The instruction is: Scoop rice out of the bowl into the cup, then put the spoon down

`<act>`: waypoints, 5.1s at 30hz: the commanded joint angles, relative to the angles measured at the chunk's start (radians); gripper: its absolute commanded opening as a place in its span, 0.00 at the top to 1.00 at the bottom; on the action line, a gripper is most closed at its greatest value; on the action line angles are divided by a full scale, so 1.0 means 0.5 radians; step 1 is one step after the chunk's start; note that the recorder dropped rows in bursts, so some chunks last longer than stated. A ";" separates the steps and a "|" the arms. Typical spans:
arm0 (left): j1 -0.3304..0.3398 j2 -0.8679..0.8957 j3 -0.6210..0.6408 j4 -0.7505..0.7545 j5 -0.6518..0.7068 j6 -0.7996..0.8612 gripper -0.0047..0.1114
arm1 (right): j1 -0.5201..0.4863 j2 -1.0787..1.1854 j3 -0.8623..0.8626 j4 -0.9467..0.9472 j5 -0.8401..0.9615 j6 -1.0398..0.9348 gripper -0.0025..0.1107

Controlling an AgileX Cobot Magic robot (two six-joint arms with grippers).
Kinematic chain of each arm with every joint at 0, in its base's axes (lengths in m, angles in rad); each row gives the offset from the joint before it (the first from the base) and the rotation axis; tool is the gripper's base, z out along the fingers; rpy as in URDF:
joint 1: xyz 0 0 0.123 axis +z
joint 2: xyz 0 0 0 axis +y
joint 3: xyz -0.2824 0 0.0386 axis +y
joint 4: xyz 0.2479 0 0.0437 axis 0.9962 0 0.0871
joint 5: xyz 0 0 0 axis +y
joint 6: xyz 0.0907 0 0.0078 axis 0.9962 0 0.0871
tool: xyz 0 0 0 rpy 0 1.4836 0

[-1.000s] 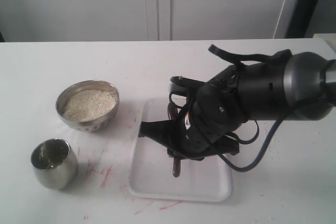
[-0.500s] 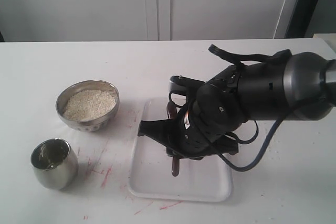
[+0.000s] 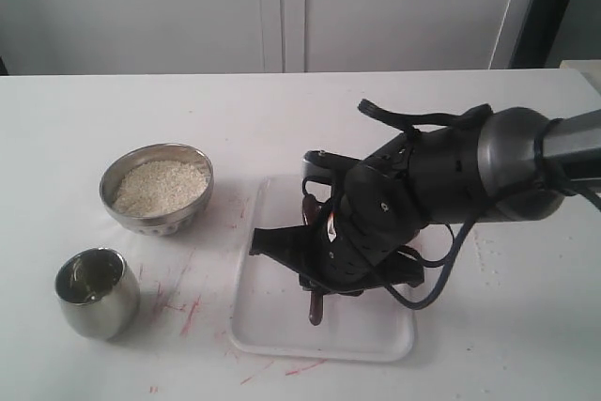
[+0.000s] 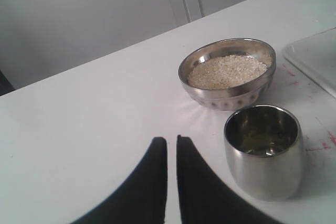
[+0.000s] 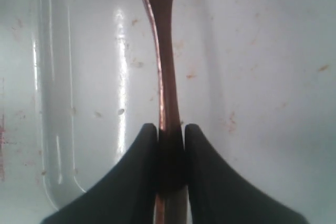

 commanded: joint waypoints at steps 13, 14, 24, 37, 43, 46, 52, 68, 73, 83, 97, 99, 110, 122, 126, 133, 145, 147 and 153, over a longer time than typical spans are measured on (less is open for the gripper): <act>-0.006 -0.002 -0.006 -0.014 -0.012 -0.003 0.84 | -0.009 0.072 0.008 -0.006 -0.086 0.008 0.98; -0.006 -0.002 -0.006 -0.014 -0.012 -0.003 0.84 | -0.009 0.072 0.008 -0.006 -0.086 0.008 0.98; -0.006 -0.002 -0.006 -0.014 -0.012 -0.003 0.84 | -0.009 0.072 0.008 -0.010 -0.073 0.005 0.98; -0.006 -0.002 -0.006 -0.014 -0.012 -0.003 0.84 | -0.009 0.072 0.008 -0.010 -0.032 0.005 0.73; -0.006 -0.002 -0.006 -0.014 -0.012 -0.003 0.84 | -0.009 0.054 0.008 -0.019 -0.027 0.005 0.73; -0.006 -0.002 -0.006 -0.014 -0.012 -0.003 0.84 | -0.009 -0.009 0.008 -0.059 -0.089 0.005 0.73; -0.006 -0.002 -0.006 -0.014 -0.012 -0.003 0.84 | -0.009 -0.239 0.008 -0.207 -0.299 0.005 0.73; -0.006 -0.002 -0.006 -0.014 -0.012 -0.003 0.84 | -0.009 -1.382 0.008 -1.601 -0.242 0.009 0.98; -0.006 -0.002 -0.006 -0.014 -0.012 -0.003 0.84 | -0.009 -1.810 0.008 -1.670 -0.062 -0.041 0.98; -0.006 -0.002 -0.006 -0.014 -0.012 -0.003 0.84 | -0.009 -2.445 0.075 -1.583 0.169 -0.056 0.98; -0.006 -0.002 -0.006 -0.014 -0.012 -0.003 0.84 | -0.009 -3.179 0.433 -1.154 0.637 -0.767 0.98; -0.006 -0.002 -0.006 -0.014 -0.012 -0.003 0.84 | -0.009 -3.262 0.475 -1.098 0.671 -0.767 0.98; -0.006 -0.002 -0.006 -0.014 -0.012 -0.003 0.84 | -0.009 -3.601 0.676 -0.737 0.594 -0.763 0.98; -0.006 -0.002 -0.006 -0.014 -0.012 -0.003 0.84 | -0.009 -3.601 0.867 -0.492 0.415 -0.763 0.98; -0.006 -0.002 -0.006 -0.014 -0.012 -0.003 0.84 | -0.009 -3.601 1.056 -0.402 0.221 -0.754 0.98; -0.006 -0.002 -0.006 -0.014 -0.012 -0.003 0.84 | -0.009 -3.601 1.486 -0.224 -0.384 -0.754 0.98; -0.006 -0.002 -0.006 -0.014 -0.012 -0.003 0.84 | -0.009 -3.601 1.981 -0.200 -0.736 -0.766 0.98; -0.006 -0.002 -0.006 -0.014 -0.012 -0.003 0.84 | -0.009 -3.601 1.981 -0.213 -0.651 -0.858 0.98; -0.006 -0.002 -0.006 -0.014 -0.012 -0.003 0.84 | -0.009 -3.601 1.981 -0.203 -0.569 -0.907 0.98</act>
